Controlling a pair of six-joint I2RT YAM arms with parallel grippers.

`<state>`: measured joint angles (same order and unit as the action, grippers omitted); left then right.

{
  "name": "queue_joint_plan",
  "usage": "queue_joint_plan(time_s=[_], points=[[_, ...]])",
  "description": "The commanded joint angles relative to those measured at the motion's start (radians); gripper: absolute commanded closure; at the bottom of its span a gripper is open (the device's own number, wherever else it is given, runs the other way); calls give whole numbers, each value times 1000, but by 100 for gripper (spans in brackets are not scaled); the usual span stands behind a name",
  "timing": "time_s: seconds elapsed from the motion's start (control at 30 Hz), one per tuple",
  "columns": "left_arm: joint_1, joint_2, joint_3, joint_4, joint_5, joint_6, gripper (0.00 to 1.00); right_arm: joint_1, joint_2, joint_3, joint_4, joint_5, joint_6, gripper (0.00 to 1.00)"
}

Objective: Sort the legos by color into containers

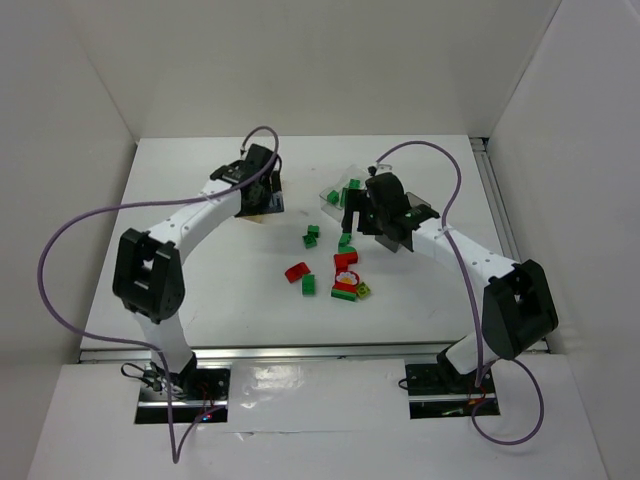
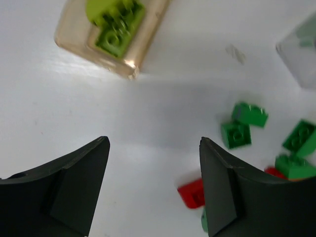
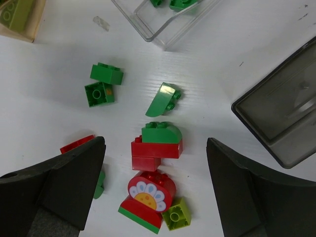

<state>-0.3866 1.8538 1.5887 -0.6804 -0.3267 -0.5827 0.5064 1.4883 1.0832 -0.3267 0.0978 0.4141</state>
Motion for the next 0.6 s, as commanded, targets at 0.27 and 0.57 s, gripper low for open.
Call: queue_joint_plan(time_s=[0.27,0.57], points=[[-186,-237,-354,44,81,-154,16,36,-2,12,-15,31,17,8],[-77,-473,-487,-92,16,-258,17,248,136,90,-3,-32,-24,3]])
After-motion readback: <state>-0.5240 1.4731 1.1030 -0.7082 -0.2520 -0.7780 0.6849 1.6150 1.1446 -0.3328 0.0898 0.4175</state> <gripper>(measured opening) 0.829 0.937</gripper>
